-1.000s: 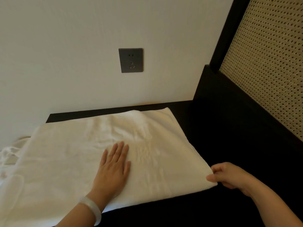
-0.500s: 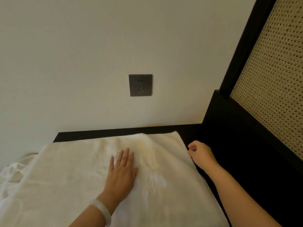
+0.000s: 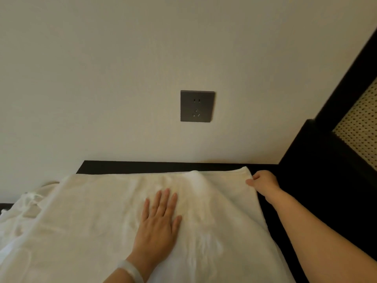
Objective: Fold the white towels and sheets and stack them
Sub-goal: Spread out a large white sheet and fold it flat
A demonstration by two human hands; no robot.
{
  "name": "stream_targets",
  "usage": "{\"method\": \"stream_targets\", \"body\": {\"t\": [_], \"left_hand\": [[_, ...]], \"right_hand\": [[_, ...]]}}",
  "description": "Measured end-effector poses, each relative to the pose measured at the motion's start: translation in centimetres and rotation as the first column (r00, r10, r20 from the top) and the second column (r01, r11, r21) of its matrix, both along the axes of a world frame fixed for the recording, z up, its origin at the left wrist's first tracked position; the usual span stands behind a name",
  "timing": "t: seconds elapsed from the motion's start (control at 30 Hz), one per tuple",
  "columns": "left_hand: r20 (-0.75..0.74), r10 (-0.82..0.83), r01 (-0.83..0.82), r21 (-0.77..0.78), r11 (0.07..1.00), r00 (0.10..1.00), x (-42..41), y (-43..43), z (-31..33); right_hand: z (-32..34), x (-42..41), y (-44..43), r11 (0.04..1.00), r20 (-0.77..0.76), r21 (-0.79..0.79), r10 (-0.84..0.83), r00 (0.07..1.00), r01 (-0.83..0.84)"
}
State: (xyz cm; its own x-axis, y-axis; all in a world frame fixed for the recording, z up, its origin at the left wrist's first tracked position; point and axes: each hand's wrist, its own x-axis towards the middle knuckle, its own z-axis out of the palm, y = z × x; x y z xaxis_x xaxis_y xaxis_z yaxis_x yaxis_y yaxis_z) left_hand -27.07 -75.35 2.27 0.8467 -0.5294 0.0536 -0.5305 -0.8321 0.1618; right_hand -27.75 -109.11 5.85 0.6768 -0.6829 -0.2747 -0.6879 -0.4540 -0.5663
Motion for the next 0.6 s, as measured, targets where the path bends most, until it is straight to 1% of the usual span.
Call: {"method": "stream_targets", "body": {"t": [0.03,0.1,0.13,0.17,0.2,0.23,0.3,0.33,0.37,0.4,0.43,0.47,0.5,0.53,0.57,0.6], "left_hand": [[0.009,-0.005,0.005,0.0,1.0,1.0,0.0,0.0,0.0],[0.01,-0.013,0.013,0.006,1.0,1.0,0.0,0.0,-0.4],[0.012,-0.007,0.007,0.002,1.0,1.0,0.1,0.1,-0.6],[0.008,-0.003,0.003,0.006,1.0,1.0,0.2,0.2,-0.7],[-0.004,-0.003,0.003,0.018,1.0,1.0,0.2,0.1,-0.7],[-0.025,-0.002,0.003,0.031,1.0,1.0,0.2,0.1,-0.7],[-0.068,0.018,-0.015,0.036,0.999,0.998,0.0,0.0,-0.5],[-0.067,0.028,-0.025,0.04,0.999,0.997,0.0,0.0,-0.5],[-0.052,0.038,-0.037,0.017,0.999,0.998,0.2,0.0,-0.6],[-0.073,0.051,-0.055,-0.053,0.997,0.996,0.3,0.2,-0.5],[-0.125,0.073,-0.093,-0.161,0.983,0.989,0.3,0.3,-0.1],[-0.179,0.113,-0.166,-0.315,0.935,0.977,0.1,0.4,0.8],[-0.215,0.144,-0.23,-0.462,0.856,0.966,-0.1,0.6,1.8],[-0.195,0.17,-0.253,-0.58,0.774,0.966,-0.5,0.8,2.8],[-0.121,0.189,-0.222,-0.65,0.727,0.975,-0.8,1.0,3.8],[-0.014,0.186,-0.146,-0.676,0.722,0.982,-1.2,1.2,4.5]], "right_hand": [[0.1,0.1,-0.1,1.0,0.008,-0.012,-0.016,1.0,0.016],[0.3,0.3,0.7,0.985,-0.001,-0.169,0.022,1.0,-0.022],[0.3,0.3,1.6,0.968,0.031,-0.248,0.055,0.998,-0.046],[0.5,0.2,2.7,0.956,0.089,-0.285,0.106,0.99,-0.076],[0.5,-0.1,4.1,0.955,0.135,-0.264,0.175,0.975,-0.134],[0.6,-0.4,5.4,0.956,0.146,-0.195,0.248,0.958,-0.218],[0.6,-1.1,7.8,0.928,0.086,0.012,0.37,0.925,-0.373],[0.7,-1.5,8.8,0.904,0.064,0.058,0.419,0.906,-0.423],[0.8,-1.9,9.7,0.889,0.075,0.034,0.453,0.888,-0.456],[1.0,-2.4,10.4,0.876,0.113,-0.053,0.483,0.869,-0.48],[1.3,-3.0,11.1,0.847,0.15,-0.175,0.527,0.836,-0.502],[1.5,-3.8,12.0,0.79,0.179,-0.305,0.596,0.783,-0.532],[1.6,-4.8,12.8,0.707,0.196,-0.418,0.683,0.704,-0.571],[1.7,-5.8,13.7,0.611,0.183,-0.508,0.766,0.617,-0.607],[1.9,-6.9,14.6,0.515,0.157,-0.573,0.832,0.532,-0.637],[1.8,-7.9,15.4,0.437,0.124,-0.592,0.879,0.46,-0.677]]}}
